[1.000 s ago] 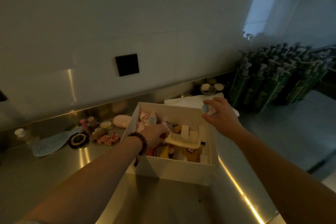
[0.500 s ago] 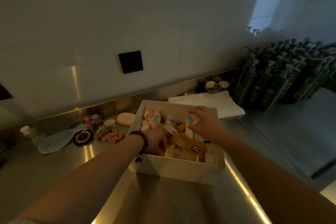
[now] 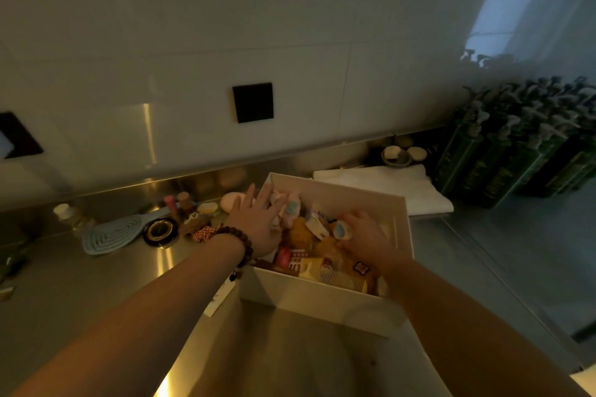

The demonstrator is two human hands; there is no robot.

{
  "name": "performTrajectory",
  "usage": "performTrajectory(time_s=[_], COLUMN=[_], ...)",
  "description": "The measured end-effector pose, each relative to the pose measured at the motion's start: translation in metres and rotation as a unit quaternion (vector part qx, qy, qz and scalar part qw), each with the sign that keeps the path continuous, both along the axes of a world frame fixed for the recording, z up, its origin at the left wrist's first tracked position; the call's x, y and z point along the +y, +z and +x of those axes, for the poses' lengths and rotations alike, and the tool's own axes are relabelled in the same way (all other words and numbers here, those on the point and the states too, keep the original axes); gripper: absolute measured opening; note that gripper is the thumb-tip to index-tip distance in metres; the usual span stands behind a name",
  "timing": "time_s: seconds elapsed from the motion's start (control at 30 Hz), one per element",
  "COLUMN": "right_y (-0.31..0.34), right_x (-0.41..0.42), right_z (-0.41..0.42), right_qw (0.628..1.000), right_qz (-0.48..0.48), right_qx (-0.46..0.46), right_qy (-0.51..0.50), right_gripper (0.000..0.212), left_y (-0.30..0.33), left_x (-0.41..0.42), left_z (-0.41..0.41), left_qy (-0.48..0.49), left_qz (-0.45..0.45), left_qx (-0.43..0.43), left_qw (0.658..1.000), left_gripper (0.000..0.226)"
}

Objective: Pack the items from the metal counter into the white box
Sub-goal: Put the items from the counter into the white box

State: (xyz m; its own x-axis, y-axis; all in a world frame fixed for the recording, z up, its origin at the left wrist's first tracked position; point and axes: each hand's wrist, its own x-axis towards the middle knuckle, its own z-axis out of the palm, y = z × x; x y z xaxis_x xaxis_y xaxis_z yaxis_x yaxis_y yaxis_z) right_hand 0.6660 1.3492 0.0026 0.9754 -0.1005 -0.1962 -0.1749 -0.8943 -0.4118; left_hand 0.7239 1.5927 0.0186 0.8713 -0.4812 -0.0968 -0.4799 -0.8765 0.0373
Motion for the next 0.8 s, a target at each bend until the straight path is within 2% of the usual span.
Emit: performTrajectory(time_s=[0.13,0.3,0.63,0.7,0.8], right_y=[0.001,0.003,0.043,0.053,0.064], right_x=[0.002,0.005,0.074,0.101,0.145], right_z=[0.000,-0.002,0.004,0.010,0.017], right_qw=[1.000,1.000,0.974,0.969,0.966], right_qz=[0.000,-0.003,-0.018,-0.016,0.037], right_qx=[-0.011,-0.009,-0.219,-0.231,-0.235], right_qy=[-0.020,-0.010,0.061,0.082,0.100], right_gripper=[0.057,0.055,0.046,0.046,0.046], left_y=[0.003,0.013,0.019,0.020,0.023], left_x=[0.001,0.004,0.032,0.054,0.097], left_z=[-0.004,-0.010,-0.027,-0.032,-0.037], left_qy=[0.006,0.017,0.054,0.073,0.120], left_qz=[-0.090,-0.130,-0.249,-0.276,-0.283], left_qx=[0.007,0.015,0.005,-0.019,-0.046], left_qw=[0.996,0.991,0.967,0.958,0.951], left_gripper=[0.074,0.071,0.065,0.062,0.063])
